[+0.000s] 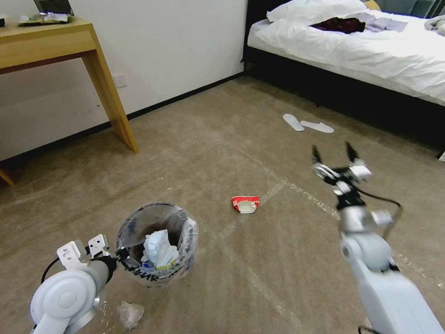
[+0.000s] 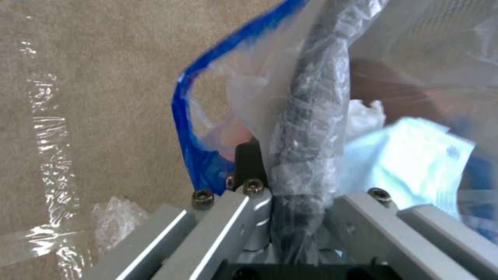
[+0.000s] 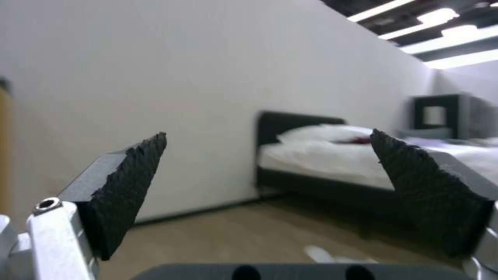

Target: Pick up the trash bin and place the garbage on the floor into it.

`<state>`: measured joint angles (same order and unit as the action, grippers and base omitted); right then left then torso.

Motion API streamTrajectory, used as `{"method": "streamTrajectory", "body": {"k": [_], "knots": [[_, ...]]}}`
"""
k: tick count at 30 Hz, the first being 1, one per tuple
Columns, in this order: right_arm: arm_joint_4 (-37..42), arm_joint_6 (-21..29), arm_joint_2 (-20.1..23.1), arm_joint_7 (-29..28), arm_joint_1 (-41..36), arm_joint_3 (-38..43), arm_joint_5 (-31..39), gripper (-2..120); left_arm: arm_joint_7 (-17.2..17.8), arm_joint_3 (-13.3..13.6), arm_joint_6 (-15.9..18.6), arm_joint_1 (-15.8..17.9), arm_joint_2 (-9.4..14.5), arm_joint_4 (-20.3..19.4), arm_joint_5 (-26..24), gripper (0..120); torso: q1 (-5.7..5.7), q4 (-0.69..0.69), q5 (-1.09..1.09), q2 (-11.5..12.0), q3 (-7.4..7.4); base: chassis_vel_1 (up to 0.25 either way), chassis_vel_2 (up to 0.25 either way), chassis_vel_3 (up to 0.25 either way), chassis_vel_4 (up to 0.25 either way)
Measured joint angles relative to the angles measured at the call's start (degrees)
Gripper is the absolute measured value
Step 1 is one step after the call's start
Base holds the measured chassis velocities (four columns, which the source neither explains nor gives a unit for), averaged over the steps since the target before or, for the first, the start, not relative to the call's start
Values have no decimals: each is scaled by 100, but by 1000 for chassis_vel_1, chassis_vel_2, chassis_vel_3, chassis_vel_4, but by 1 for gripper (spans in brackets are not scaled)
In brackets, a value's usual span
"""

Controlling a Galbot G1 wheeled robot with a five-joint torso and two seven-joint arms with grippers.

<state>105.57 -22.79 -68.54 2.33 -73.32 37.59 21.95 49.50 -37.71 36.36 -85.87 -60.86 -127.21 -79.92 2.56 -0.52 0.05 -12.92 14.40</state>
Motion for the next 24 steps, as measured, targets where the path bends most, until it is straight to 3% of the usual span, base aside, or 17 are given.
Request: {"method": "streamTrajectory", "body": {"k": [9,24], "knots": [[545,-464,-651,82,-987,749,-554,100,10,-21,2,-72,-110,-91,51,0,0,2,-5,-1,0,0,0,0,0],[179,-1041,-1088,592,-1268,785,-882,100,88,-92,26,-111,-132,-213,-14,0,0,1,-4,-1,1,0,0,0,0]]}}
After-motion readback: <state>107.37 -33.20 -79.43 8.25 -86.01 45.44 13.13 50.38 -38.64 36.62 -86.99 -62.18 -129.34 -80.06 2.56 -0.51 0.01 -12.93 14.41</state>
